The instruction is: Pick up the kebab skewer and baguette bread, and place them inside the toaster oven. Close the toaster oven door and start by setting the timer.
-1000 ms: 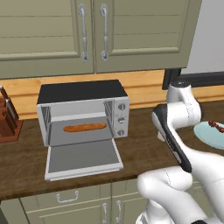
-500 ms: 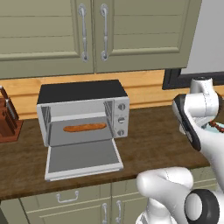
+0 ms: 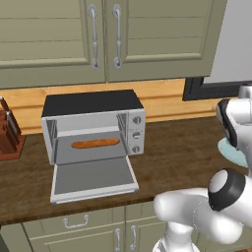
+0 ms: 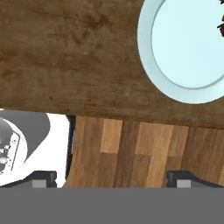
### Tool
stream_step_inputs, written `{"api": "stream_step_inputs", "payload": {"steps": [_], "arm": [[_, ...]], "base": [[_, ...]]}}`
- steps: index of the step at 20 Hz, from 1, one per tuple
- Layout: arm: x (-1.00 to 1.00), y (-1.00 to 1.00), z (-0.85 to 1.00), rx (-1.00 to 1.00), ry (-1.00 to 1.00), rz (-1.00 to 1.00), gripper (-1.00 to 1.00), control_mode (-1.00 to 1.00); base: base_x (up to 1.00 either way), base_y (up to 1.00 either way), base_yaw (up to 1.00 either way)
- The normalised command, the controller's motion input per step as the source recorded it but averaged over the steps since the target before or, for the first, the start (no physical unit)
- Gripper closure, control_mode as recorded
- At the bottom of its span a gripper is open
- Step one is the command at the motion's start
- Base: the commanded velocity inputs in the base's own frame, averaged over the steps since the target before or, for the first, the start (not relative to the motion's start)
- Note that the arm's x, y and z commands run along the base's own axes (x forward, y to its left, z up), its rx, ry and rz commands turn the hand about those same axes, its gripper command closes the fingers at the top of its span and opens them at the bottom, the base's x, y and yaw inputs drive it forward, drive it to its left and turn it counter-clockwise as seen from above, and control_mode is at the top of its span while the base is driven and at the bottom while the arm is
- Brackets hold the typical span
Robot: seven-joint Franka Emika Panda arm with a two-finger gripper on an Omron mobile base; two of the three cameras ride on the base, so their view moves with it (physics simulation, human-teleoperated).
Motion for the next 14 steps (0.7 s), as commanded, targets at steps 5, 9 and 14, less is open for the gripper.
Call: {"api": "stream_step_inputs", "payload": {"steps": [5,9,14], "arm": [[0.26,-1.00,-0.18,0.00,0.00,-0.06,-1.00,-1.00],[0.59,-0.94,-0.42,0.06,0.00,0.04,-1.00,-1.00],[0.76,-0.55,-0.42,0.08,-0.03,0.13,-1.00,-1.00]], "base": [[0.00,0.00,0.00],[0.00,0.00,0.00],[0.00,0.00,0.00]]}}
